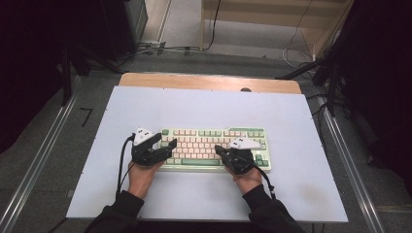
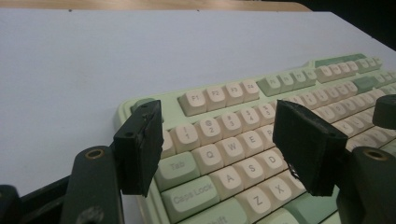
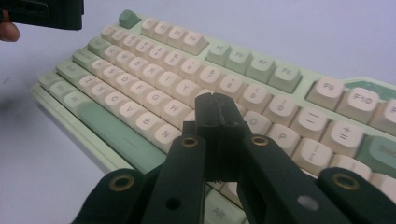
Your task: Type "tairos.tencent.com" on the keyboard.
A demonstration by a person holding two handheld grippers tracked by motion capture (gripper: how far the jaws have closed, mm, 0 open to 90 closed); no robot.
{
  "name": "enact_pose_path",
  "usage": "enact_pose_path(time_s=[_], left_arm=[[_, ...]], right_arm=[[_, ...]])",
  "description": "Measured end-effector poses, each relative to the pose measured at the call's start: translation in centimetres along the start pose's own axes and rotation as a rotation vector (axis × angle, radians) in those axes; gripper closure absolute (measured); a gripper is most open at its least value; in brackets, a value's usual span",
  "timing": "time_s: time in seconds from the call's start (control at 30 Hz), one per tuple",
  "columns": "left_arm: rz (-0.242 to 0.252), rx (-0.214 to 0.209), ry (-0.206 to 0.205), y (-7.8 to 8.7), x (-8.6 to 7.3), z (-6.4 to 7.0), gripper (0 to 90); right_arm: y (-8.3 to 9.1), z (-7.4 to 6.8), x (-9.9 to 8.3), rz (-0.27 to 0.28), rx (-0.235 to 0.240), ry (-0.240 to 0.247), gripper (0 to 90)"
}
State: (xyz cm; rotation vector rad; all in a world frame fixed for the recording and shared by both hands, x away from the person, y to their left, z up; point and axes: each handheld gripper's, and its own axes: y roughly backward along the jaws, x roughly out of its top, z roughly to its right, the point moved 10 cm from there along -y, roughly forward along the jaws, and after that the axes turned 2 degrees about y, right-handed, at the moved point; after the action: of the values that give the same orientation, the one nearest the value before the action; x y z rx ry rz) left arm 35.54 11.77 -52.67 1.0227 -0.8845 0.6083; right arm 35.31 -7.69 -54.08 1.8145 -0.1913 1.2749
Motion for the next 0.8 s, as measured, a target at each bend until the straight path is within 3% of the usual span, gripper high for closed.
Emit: enact_pose_path(time_s=[0.3,0.8], left_arm=[[0.004,0.024,0.015,0.9,-0.4,-0.9,33.7],[-0.003,0.009,0.005,0.6,-0.4,-0.2,33.8]], right_arm=[[-1.3,-1.4,0.2,-0.025,0.038,0.021,87.8],[-2.1,-2.4,-0.5,-0.055,0.059,0.048,87.8]])
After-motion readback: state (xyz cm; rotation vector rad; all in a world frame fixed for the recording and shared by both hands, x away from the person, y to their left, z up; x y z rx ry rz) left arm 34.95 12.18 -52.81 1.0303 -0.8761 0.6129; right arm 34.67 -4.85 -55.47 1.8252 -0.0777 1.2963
